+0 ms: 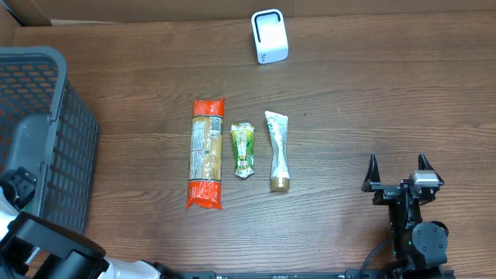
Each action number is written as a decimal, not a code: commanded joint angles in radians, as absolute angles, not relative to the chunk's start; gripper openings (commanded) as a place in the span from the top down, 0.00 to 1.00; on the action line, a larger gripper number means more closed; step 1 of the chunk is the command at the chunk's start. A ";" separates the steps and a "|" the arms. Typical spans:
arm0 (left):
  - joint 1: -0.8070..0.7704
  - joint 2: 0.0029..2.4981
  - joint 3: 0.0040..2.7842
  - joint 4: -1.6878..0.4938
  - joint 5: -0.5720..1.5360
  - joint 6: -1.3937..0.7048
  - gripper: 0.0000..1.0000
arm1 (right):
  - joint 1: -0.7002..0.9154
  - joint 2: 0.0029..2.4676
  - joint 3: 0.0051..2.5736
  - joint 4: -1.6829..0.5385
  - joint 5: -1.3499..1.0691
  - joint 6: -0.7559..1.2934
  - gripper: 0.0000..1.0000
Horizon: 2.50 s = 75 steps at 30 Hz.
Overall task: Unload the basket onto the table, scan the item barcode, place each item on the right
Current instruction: 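Swing the left gripper back and lower it into the basket, then grasp the mint-green toilet tissue pack with the left gripper and lift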
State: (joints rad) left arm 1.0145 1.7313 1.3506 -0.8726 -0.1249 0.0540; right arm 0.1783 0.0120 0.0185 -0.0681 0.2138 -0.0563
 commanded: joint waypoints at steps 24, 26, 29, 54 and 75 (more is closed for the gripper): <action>1.053 1.758 1.101 -0.402 -0.138 0.565 0.12 | 0.184 0.005 0.008 -0.061 0.215 -0.060 0.00; 1.064 1.777 1.101 -0.399 -0.137 0.564 0.12 | 0.184 0.005 0.008 -0.061 0.215 -0.060 0.00; 1.070 1.812 1.101 -0.392 -0.137 0.562 0.12 | 0.184 0.005 0.008 -0.061 0.215 -0.060 0.00; 1.027 1.928 1.180 -0.406 0.546 0.084 0.96 | 0.184 0.005 0.008 -0.061 0.215 -0.060 0.00; 0.999 1.847 1.511 -0.812 0.376 0.038 0.96 | 0.184 0.005 0.008 -0.061 0.215 -0.060 0.00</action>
